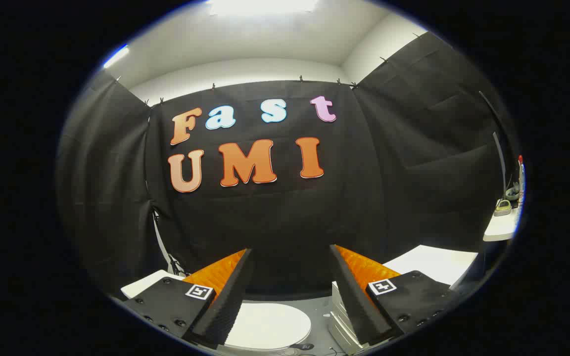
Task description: Open the toilet lid.
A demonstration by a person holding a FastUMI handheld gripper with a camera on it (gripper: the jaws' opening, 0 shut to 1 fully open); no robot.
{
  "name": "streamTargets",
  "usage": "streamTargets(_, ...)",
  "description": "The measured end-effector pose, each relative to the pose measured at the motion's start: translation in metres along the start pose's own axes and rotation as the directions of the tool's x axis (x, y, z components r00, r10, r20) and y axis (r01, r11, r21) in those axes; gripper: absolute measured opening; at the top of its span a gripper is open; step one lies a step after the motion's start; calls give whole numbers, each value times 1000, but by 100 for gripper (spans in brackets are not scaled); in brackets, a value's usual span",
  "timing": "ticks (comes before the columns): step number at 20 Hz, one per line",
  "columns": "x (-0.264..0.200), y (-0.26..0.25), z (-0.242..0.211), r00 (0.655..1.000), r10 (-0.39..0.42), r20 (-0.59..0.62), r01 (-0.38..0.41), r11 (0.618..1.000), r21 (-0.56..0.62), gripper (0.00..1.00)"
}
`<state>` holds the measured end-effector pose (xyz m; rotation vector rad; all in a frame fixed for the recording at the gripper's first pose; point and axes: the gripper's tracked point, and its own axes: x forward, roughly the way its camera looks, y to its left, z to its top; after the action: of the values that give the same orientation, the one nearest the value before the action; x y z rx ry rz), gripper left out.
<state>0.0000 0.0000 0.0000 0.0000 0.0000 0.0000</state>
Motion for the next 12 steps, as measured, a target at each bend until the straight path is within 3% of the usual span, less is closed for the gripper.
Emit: streamTargets(12,6,7,-13,1000,3,-21,-3,999,-33,98)
